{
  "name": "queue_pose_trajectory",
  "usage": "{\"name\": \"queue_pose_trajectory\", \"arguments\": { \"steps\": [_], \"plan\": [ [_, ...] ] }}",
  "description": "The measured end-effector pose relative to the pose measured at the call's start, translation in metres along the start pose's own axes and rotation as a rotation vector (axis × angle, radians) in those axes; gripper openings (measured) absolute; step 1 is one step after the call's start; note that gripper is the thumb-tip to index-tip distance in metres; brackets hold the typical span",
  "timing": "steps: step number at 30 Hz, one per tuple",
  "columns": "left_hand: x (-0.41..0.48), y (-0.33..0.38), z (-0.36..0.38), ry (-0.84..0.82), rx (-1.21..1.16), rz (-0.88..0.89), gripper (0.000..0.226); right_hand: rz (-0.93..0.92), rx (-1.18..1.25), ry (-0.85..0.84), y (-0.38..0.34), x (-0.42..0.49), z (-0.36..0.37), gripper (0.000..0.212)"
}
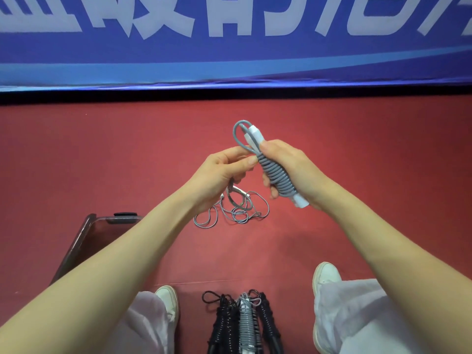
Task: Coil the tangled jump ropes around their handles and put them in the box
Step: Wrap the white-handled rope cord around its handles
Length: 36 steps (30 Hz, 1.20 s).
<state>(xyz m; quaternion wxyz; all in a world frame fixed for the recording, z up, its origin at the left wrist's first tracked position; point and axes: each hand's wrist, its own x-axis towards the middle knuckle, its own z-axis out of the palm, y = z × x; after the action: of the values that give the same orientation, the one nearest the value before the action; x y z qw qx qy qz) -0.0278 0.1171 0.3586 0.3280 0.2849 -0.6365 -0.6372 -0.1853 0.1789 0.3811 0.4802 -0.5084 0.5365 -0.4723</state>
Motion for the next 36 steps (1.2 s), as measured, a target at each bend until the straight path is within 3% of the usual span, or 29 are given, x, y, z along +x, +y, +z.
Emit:
{"name": "queue_pose_trajectory", "arguments": {
  "steps": [4,7,9,14,17,19,21,23,27,31,33,36],
  "plan": [
    [-0.001,0.005,-0.011,-0.131,0.135,-0.076,0.034,-0.072,0.027,0.103,-0.003,0.003,-0.009,0.023],
    [-0.005,0.008,-0.022,-0.284,0.137,-0.187,0.040,-0.080,0.072,0.109,-0.012,0.003,-0.023,0.038],
    [-0.005,0.006,-0.029,-0.284,0.165,-0.184,0.033,-0.058,0.092,0.063,-0.017,0.001,-0.031,0.045],
    [-0.002,0.001,-0.038,-0.166,0.299,-0.071,0.008,0.110,0.077,-0.290,-0.021,-0.015,-0.017,0.042],
    [-0.003,0.000,-0.036,-0.230,0.408,-0.004,0.015,0.230,-0.103,-0.559,-0.018,-0.024,0.004,0.037],
    [-0.002,0.002,-0.035,-0.210,0.406,-0.065,0.017,0.356,-0.265,-0.626,-0.015,-0.024,0.008,0.035],
    [0.001,0.004,-0.032,-0.146,0.458,-0.051,0.009,0.466,-0.462,-0.543,-0.009,-0.020,0.003,0.035],
    [0.003,0.007,-0.027,-0.085,0.537,0.021,0.006,0.447,-0.701,-0.365,0.001,-0.013,-0.003,0.043],
    [0.001,0.005,-0.010,0.034,0.421,0.042,0.021,0.115,-1.133,0.023,0.008,-0.003,-0.013,0.043],
    [-0.002,-0.002,0.003,-0.045,0.222,-0.154,0.016,-0.119,-1.230,0.364,0.008,0.003,-0.018,0.040],
    [-0.002,-0.005,0.005,-0.065,0.243,-0.226,0.009,-0.216,-1.206,0.446,0.009,0.003,-0.018,0.041],
    [0.001,-0.010,0.005,0.055,0.410,-0.154,0.017,-0.310,-1.307,0.487,0.008,0.002,-0.017,0.045]
  ]
}}
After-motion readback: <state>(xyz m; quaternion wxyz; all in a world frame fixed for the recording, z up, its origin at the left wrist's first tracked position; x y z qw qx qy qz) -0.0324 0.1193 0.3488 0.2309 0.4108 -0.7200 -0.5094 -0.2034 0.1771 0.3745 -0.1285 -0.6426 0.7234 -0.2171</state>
